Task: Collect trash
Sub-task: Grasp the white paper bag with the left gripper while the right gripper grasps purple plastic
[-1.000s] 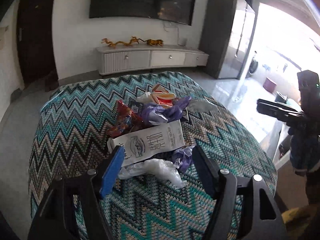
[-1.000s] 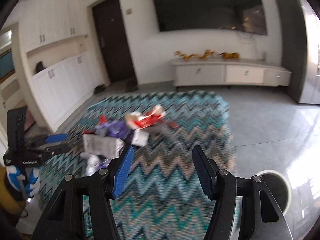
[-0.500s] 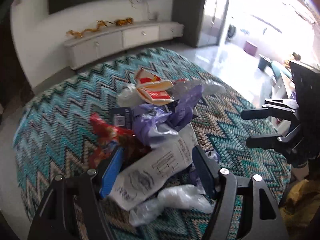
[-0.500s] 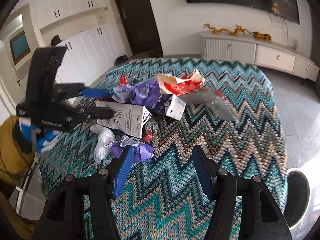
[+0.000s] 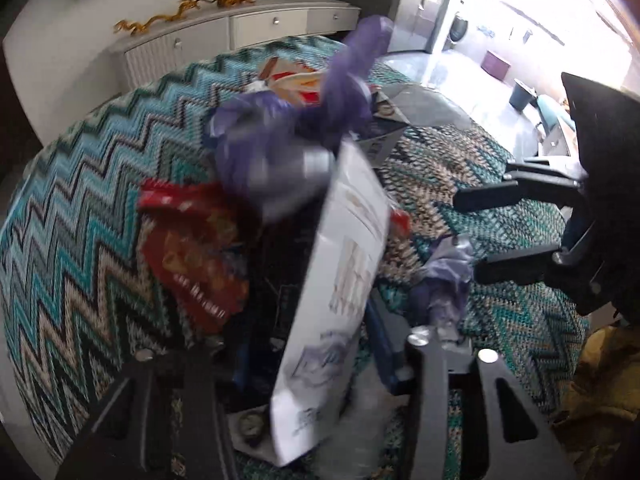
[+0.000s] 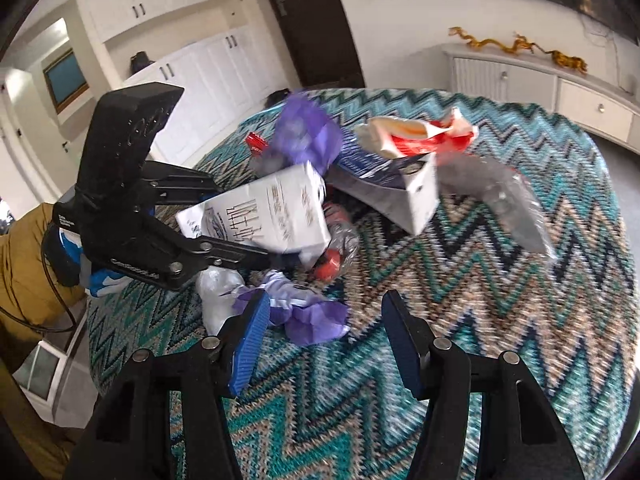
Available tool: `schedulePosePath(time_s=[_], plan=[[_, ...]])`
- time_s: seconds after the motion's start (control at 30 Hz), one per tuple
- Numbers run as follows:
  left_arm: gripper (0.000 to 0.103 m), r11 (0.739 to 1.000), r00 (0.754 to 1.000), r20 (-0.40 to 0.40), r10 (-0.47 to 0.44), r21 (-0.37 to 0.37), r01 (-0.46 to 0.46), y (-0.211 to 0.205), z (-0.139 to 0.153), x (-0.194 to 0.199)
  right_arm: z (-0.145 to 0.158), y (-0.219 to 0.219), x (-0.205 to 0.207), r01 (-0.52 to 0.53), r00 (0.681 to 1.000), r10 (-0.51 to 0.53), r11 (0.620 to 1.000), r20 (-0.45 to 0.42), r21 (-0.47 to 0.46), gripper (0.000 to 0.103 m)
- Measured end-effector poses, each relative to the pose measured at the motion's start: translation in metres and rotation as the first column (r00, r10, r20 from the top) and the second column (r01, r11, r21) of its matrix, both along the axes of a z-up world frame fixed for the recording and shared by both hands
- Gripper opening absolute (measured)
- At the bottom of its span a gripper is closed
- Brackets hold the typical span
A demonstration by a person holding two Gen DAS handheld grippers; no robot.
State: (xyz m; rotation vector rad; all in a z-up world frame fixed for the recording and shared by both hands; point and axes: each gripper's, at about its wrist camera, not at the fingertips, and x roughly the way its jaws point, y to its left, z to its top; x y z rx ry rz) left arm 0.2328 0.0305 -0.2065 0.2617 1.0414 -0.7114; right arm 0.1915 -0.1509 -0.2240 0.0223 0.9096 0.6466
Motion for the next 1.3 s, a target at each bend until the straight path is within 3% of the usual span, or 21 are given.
schedulePosePath(time_s=[0.2,0.3,0.43,0.67,0.97,1.17,1.3], plan=[[0.034,0.993,0.997,-0.028,0.067,-0.093,-0.070,0.017,0.003,0.001,-0.009,0.011,0.008,-0.031,0.999,0.032,0.999,-0.031,0.026,0.057],[0.033,0.989,0.995,-0.016,0.095,-0.110,-0.096,0.022,0.005,-0.007,-0.013,0.019,0.010,-0.056,0.997,0.057,0.998,-0.048,0.025,0.051],[0.033,0.983,0.989,0.017,0.147,-0.118,-0.144,0.030,0.014,-0.020,-0.012,0.033,0.002,-0.087,0.995,0.087,0.996,-0.039,0.009,0.043],[0.033,0.958,0.957,0.106,0.269,-0.134,-0.254,0.048,0.051,-0.045,0.009,0.026,-0.022,-0.053,0.998,0.052,0.998,0.025,0.024,0.042],[0.033,0.941,0.932,0.190,0.307,-0.204,-0.269,0.027,0.104,-0.072,0.066,-0.036,-0.059,0.066,0.983,-0.079,0.994,0.165,0.082,0.042],[0.033,0.952,0.950,0.199,0.241,-0.236,-0.193,-0.032,0.125,-0.072,0.077,-0.117,-0.073,0.217,0.949,-0.232,0.972,0.213,0.094,0.042],[0.033,0.965,0.973,0.179,0.149,-0.242,-0.103,-0.105,0.126,-0.062,0.071,-0.186,-0.080,0.360,0.904,-0.373,0.928,0.207,0.097,0.042]])
